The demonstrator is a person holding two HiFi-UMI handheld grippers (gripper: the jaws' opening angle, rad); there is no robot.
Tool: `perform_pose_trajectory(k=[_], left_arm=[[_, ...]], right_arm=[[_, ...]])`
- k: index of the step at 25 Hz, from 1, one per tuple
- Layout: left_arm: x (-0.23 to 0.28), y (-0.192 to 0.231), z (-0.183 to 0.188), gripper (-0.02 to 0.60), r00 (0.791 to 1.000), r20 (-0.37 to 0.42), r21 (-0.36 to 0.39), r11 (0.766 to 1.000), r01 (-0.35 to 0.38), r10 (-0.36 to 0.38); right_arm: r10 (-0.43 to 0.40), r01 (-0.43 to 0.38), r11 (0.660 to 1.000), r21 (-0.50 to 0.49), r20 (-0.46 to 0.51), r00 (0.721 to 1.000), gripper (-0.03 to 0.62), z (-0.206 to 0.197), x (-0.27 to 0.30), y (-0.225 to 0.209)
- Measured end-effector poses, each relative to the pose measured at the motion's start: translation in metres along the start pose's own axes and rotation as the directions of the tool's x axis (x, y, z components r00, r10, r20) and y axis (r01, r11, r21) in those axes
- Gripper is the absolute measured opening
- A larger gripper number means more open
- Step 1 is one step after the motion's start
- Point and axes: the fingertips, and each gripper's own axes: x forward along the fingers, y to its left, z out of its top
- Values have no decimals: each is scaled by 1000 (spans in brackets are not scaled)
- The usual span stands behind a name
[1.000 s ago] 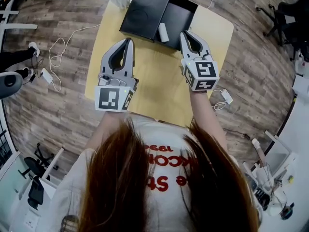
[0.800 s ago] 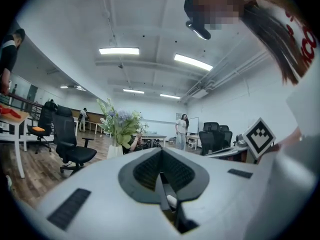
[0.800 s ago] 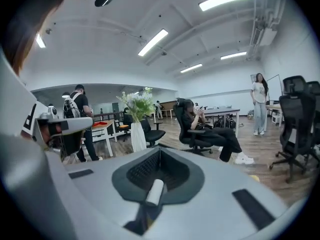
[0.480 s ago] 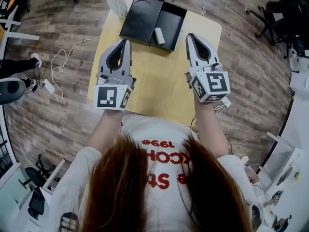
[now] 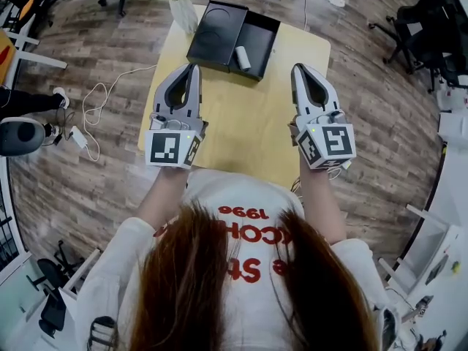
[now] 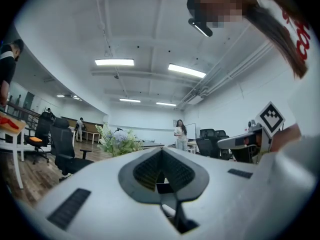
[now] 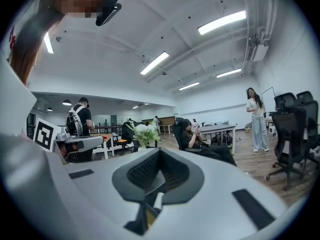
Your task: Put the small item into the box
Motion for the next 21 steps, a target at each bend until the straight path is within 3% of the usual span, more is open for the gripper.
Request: perform_pose_trajectory(k=[21], left_arm=[[-3,-3,6,6,1000,13,6,1000,4,-4]], right_arm=[[-1,2,1000,-5,35,999,5,12,-8,3]])
